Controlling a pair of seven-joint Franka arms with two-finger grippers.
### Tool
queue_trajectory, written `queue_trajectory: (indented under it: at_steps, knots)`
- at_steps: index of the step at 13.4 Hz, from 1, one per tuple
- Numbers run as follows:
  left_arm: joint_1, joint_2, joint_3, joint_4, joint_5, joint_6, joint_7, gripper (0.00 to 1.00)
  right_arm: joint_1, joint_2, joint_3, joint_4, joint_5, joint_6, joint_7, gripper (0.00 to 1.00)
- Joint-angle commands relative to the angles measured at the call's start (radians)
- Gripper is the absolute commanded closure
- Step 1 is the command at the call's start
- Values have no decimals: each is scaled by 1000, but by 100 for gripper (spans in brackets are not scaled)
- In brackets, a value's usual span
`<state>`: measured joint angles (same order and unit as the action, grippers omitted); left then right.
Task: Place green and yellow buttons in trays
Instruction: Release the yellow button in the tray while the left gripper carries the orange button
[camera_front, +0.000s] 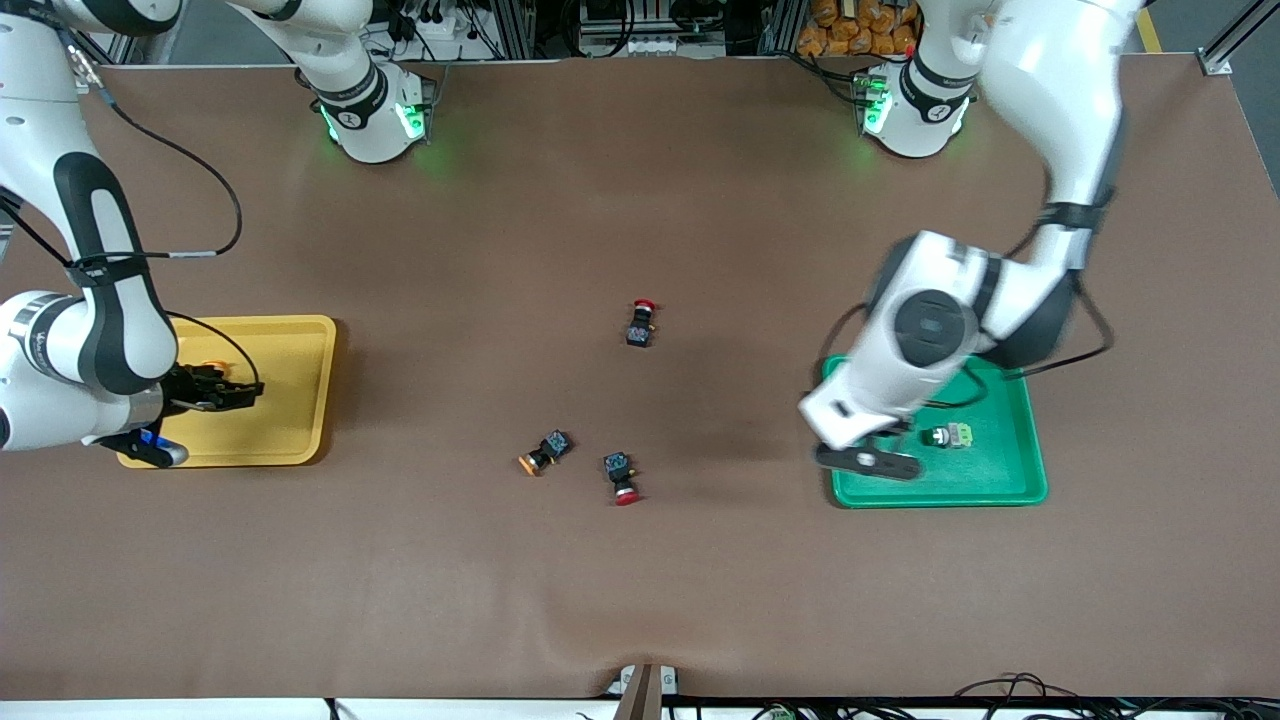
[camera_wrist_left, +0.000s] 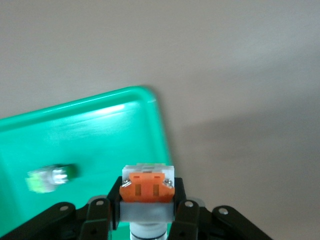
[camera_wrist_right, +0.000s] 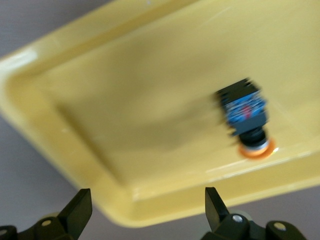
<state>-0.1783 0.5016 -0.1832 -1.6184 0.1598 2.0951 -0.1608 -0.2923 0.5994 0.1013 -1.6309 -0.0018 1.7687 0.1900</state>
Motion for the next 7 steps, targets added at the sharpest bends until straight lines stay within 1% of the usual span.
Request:
queue_trajectory:
  at_steps: [1, 2, 3, 4, 5, 6, 7]
  knots:
    - [129, -107, -24, -176, -3, 39, 166, 100, 73, -38, -3, 8, 19, -37, 142, 0]
    - [161, -126, -24, -228, 0, 75, 211, 100, 97, -42, -3, 8, 29, -40, 188, 0]
    - [228, -139, -24, -282, 1, 130, 266, 100, 125, -52, -3, 10, 55, -43, 236, 0]
    - [265, -155, -24, -331, 1, 184, 327, 100, 152, -56, -3, 13, 77, -43, 287, 0]
    - [302, -158, -22, -368, 3, 227, 363, 100, 186, -56, -3, 26, 94, -43, 348, 0]
    - [365, -158, -24, -397, 15, 270, 398, 100, 227, -56, -3, 40, 104, -43, 424, 0]
    - [397, -155, -24, -425, 20, 319, 456, 100, 269, -53, -3, 69, 108, -43, 501, 0]
